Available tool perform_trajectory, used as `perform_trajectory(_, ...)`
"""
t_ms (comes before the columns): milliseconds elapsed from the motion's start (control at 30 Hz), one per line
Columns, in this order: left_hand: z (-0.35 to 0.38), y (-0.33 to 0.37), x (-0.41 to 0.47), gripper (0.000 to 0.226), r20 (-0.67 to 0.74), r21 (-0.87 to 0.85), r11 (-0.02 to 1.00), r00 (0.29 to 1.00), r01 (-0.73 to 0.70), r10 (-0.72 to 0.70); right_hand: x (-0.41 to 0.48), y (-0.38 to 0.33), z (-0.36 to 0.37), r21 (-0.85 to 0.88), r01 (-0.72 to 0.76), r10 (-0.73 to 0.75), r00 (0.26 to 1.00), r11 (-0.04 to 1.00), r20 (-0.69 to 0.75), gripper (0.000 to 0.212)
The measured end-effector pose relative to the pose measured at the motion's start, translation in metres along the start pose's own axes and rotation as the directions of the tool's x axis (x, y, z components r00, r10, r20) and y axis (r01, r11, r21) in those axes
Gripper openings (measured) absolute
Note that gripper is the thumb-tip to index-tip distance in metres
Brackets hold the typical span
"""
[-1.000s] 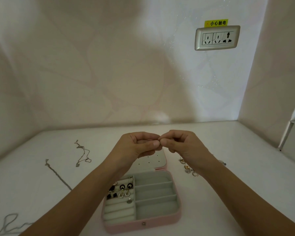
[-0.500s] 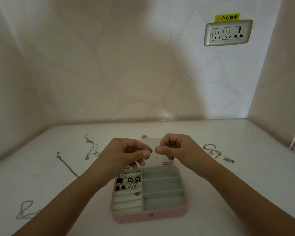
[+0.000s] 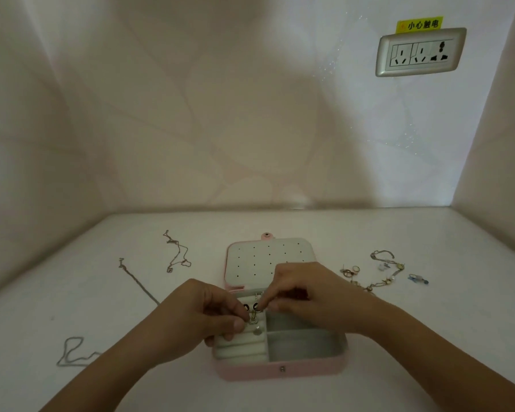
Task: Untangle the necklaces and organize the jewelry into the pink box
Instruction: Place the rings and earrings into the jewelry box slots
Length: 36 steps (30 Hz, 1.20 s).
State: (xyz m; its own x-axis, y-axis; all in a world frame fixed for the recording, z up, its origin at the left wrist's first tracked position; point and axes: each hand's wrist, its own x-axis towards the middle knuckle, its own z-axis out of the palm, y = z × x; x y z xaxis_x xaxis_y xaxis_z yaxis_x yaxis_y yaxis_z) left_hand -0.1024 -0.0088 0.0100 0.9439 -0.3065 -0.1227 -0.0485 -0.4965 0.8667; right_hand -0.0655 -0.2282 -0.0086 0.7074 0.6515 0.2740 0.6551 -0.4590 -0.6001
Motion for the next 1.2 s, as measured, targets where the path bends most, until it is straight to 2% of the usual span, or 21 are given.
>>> perform_trajectory(200,0.000,-0.001,-0.003,0.014,0.022,0.094,0.996,1.000,-0.012,0.010,-0.003,-0.003,0.009,-0.224,0.118,-0.099,0.990,0.967,0.097,0.035)
perform_trajectory(633,0.008,0.003,0.003,0.012,-0.019,0.161,0.987,1.000,0.022,-0.019,-0.002,-0.002,0.008,-0.251,0.121,-0.088,0.986,0.960,0.140,0.037)
perform_trajectory(933,0.018,-0.006,0.005,0.015,-0.112,0.221,0.975,0.993,-0.002,0.028,-0.003,0.000,0.006,-0.245,0.124,-0.098,0.988,0.962,0.116,0.026)
perform_trajectory(1200,0.020,-0.008,0.006,0.015,-0.132,0.179,0.984,0.991,-0.005,0.028,-0.004,-0.001,0.006,-0.234,0.095,-0.072,0.992,0.968,0.104,0.028)
